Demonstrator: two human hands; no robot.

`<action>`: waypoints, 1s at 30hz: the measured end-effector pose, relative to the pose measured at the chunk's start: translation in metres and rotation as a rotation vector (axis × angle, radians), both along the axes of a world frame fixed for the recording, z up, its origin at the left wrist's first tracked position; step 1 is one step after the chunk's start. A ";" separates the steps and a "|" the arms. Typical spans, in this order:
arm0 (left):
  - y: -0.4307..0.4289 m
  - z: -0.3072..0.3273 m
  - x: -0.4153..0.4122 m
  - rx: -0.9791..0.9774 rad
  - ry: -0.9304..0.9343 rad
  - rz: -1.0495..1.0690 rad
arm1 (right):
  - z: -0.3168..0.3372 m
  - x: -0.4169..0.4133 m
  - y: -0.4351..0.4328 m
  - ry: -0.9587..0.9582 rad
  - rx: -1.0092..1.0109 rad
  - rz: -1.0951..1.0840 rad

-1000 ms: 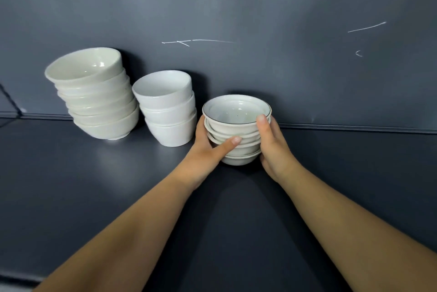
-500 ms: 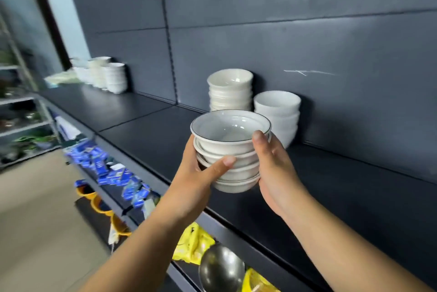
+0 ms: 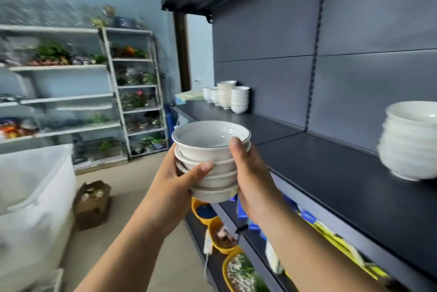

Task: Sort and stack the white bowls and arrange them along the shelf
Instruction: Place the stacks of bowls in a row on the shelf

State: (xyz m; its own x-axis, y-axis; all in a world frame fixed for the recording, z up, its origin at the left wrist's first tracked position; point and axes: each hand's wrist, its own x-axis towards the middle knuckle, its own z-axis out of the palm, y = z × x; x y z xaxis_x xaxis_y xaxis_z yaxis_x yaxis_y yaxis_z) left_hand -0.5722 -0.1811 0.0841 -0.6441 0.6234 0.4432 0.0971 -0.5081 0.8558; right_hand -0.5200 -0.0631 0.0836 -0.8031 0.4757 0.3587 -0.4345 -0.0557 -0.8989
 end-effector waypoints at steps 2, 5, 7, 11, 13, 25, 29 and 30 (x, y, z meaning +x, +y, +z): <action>-0.030 -0.001 -0.031 0.008 -0.005 0.043 | -0.002 -0.036 -0.026 -0.004 -0.012 0.048; -0.060 -0.001 -0.073 0.001 0.007 0.098 | -0.003 -0.082 -0.057 0.010 -0.051 0.122; -0.072 -0.002 -0.098 -0.008 0.008 0.118 | -0.004 -0.110 -0.068 0.016 -0.078 0.148; -0.078 -0.008 -0.152 0.008 -0.029 0.146 | -0.006 -0.165 -0.071 0.021 -0.071 0.199; -0.073 -0.013 -0.182 0.012 -0.042 0.155 | -0.010 -0.194 -0.066 0.018 -0.064 0.214; 0.021 -0.009 -0.372 -0.034 -0.060 0.131 | -0.010 -0.382 0.027 -0.037 -0.138 0.206; 0.051 -0.005 -0.434 -0.043 -0.074 0.115 | -0.009 -0.445 0.057 -0.050 -0.110 0.153; 0.056 -0.005 -0.444 -0.046 -0.072 0.107 | -0.009 -0.454 0.063 -0.051 -0.105 0.146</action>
